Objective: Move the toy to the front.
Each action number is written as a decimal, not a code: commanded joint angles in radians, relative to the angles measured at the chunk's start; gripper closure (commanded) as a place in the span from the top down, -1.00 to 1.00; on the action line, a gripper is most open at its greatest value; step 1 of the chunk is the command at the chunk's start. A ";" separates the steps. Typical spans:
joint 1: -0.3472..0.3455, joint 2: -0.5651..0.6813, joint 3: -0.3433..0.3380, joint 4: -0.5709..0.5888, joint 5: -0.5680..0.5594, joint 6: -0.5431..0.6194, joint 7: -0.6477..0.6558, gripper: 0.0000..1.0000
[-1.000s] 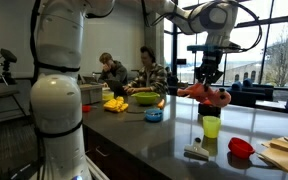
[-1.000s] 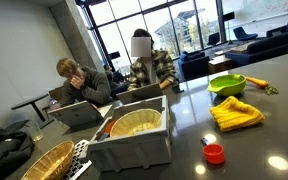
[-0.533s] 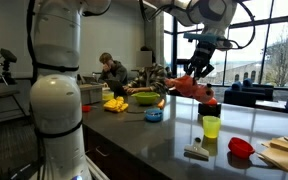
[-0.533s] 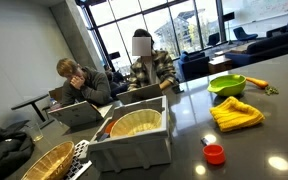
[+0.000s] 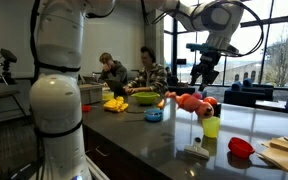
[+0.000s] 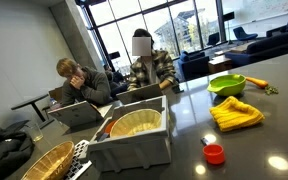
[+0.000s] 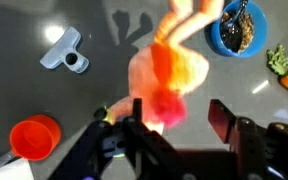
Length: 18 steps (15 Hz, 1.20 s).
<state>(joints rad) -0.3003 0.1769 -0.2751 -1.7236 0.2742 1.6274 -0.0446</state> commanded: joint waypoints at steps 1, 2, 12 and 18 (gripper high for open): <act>-0.012 0.015 -0.008 0.022 0.056 0.013 0.171 -0.17; -0.009 0.012 -0.007 0.024 0.072 0.013 0.227 -0.35; 0.023 -0.036 0.007 -0.003 0.175 0.014 0.571 -1.00; 0.030 -0.068 0.002 -0.022 0.143 -0.011 0.581 -0.37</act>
<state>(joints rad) -0.2722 0.1532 -0.2668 -1.7108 0.4293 1.5906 0.5190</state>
